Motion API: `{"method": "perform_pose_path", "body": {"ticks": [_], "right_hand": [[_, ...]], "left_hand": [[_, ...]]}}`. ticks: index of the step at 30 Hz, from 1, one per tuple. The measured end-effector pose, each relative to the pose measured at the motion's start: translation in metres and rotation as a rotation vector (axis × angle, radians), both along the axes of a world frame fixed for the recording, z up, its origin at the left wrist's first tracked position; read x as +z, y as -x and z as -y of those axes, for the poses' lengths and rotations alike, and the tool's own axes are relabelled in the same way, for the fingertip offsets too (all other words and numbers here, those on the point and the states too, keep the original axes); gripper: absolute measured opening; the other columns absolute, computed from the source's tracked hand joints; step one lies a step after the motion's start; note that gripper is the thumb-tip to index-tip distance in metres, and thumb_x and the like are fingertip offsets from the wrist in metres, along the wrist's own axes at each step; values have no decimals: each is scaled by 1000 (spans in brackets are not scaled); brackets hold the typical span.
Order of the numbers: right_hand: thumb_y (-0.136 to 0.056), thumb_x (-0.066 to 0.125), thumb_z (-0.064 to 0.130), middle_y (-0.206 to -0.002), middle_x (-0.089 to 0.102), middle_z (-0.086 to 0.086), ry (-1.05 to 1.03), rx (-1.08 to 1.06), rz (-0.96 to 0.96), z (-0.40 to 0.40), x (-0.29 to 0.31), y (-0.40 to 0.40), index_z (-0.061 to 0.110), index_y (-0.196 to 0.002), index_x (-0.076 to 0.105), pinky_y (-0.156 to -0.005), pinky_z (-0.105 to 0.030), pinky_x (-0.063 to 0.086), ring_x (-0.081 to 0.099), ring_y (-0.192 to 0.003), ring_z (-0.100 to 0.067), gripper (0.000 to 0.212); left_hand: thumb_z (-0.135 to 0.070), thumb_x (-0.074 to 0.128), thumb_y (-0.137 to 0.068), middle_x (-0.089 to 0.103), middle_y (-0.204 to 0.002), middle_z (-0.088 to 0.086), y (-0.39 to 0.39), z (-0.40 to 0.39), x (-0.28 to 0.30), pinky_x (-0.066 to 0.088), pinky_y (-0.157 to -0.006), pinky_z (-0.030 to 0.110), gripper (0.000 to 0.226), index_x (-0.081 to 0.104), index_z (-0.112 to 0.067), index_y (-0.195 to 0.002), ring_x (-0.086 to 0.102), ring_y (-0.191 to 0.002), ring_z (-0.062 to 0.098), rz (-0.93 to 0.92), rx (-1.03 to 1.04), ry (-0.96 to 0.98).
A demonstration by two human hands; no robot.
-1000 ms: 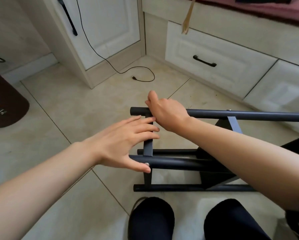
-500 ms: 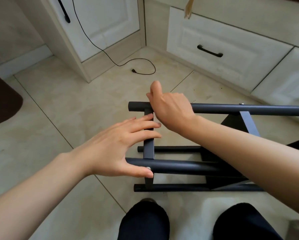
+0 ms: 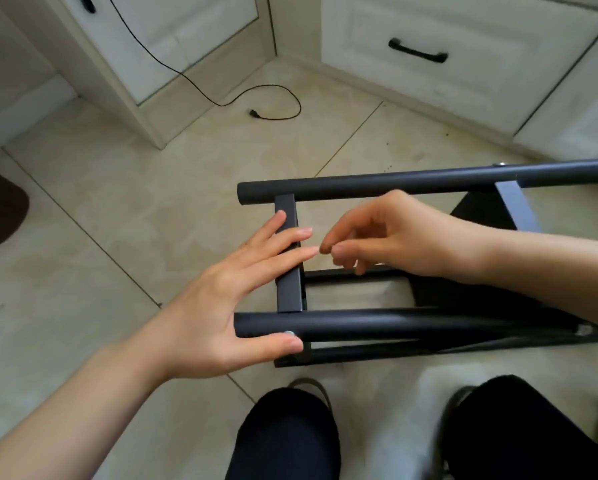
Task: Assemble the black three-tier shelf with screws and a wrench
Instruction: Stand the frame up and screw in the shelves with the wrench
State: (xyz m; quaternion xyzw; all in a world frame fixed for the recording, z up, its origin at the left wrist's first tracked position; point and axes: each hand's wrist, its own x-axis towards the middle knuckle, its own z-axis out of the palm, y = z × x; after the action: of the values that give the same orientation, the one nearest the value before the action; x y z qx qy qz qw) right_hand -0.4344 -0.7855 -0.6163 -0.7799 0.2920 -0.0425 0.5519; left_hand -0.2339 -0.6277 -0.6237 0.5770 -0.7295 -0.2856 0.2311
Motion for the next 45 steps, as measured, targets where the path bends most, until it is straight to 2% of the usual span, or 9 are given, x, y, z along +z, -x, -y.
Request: {"method": "perform_pose_path", "body": {"ticks": [3, 7, 11, 19, 23, 28, 36, 40, 45], "right_hand": [[-90, 68, 8, -81, 74, -6, -224, 65, -82, -5, -12, -10, 17, -94, 74, -71, -19, 58, 68, -71, -7, 12], [-93, 65, 11, -85, 75, -4, -416, 136, -147, -10, -19, -22, 7, -104, 71, -73, -20, 57, 68, -72, -7, 13], [-92, 65, 9, -85, 72, -4, -602, 228, -143, -18, -21, -26, 7, -94, 70, -77, -21, 56, 64, -73, -8, 5], [-96, 54, 3, -86, 63, -10, -944, 193, -170, -33, -32, -31, 2, -93, 63, -72, -20, 55, 61, -73, -14, 10], [-96, 55, 5, -80, 62, -8, -978, 189, -188, -33, -33, -31, 3, -87, 64, -71, -21, 53, 58, -71, -13, 13], [-96, 56, 7, -74, 64, -6, -972, 181, -219, -36, -34, -31, 10, -74, 70, -60, -22, 56, 64, -61, -10, 26], [-95, 59, 16, -77, 65, -2, -938, 206, -284, -34, -32, -29, 14, -81, 71, -63, -22, 55, 63, -67, -11, 19], [-97, 56, 18, -71, 62, -1, -866, 192, -325, -38, -35, -33, 9, -99, 65, -64, -23, 53, 60, -69, -14, 13], [-96, 59, 24, -73, 62, 0, -861, 265, -343, -34, -31, -29, 15, -84, 69, -71, -27, 49, 60, -69, -11, 18]], "left_hand": [[-48, 71, -84, 29, -163, -17, 1, -4, -4, 16, -123, 26, 76, 40, -29, -151, 10, -156, 14, 13, -11, 32], [-47, 71, -84, 29, -163, -11, 1, -13, -10, 17, -123, 27, 76, 41, -26, -151, 10, -156, 20, 30, -25, 60], [-48, 71, -85, 29, -164, -8, 2, -18, -15, 18, -123, 28, 76, 41, -25, -151, 11, -156, 23, 31, -34, 84], [-45, 71, -84, 31, -163, -3, 3, -18, -18, 18, -123, 29, 72, 44, -20, -147, 10, -156, 26, 1, -35, 83], [-47, 70, -85, 32, -163, -3, 3, -18, -20, 19, -123, 29, 71, 43, -23, -147, 10, -156, 26, 0, -37, 94], [-49, 69, -86, 31, -163, -3, 3, -19, -21, 19, -123, 30, 71, 43, -22, -147, 10, -156, 26, -1, -39, 91], [-50, 67, -87, 31, -163, -2, 3, -18, -22, 19, -123, 29, 69, 44, -21, -146, 9, -156, 26, -1, -41, 89], [-46, 69, -85, 31, -163, -2, 4, -19, -21, 18, -123, 28, 70, 45, -19, -145, 10, -156, 26, 7, -40, 87], [-47, 69, -85, 30, -164, -4, 3, -21, -22, 18, -123, 29, 69, 45, -23, -145, 10, -156, 26, 10, -45, 88]]}}
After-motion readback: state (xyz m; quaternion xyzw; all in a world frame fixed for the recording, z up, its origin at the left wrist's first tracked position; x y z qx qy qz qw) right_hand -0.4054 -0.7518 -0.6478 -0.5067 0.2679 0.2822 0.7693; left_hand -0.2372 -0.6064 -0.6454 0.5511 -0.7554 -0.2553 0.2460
